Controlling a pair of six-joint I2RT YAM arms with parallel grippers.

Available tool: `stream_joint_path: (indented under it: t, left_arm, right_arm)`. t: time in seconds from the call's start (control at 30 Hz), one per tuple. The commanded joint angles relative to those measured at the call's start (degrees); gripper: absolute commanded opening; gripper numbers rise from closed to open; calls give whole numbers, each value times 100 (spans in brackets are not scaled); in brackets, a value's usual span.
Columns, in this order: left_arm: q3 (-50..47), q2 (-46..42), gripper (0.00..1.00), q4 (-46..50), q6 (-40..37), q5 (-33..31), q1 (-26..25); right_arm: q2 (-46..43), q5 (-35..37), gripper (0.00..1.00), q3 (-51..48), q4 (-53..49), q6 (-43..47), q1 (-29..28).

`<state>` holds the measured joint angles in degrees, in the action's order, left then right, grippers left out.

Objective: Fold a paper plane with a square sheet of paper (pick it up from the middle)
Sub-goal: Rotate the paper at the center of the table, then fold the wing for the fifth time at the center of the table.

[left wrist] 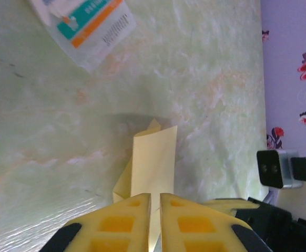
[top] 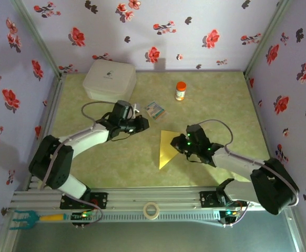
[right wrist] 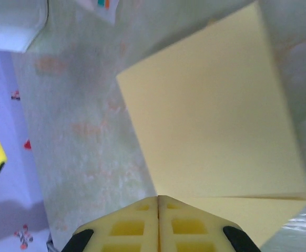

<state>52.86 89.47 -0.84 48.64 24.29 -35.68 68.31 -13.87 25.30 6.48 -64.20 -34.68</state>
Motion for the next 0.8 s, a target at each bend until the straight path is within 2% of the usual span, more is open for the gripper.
stream_joint_path:
  t: [0.0,0.2,0.37,0.77]
  left_arm:
    - [312,287,12,-152,66,230,-165]
    - [625,803,12,-258,135,490,-390]
    - [861,1264,11,-320,135,755,-458]
    - [1370,2027,11,-102,73,1225,-624]
  right_arm:
    - [-322,229,10,-267,-611,234,275]
    - [-486,89,12,-373,-863,270,597]
    - [-382,36,13,-322,-885,203,611]
    - [124,-382,18,-386,-276,85,611]
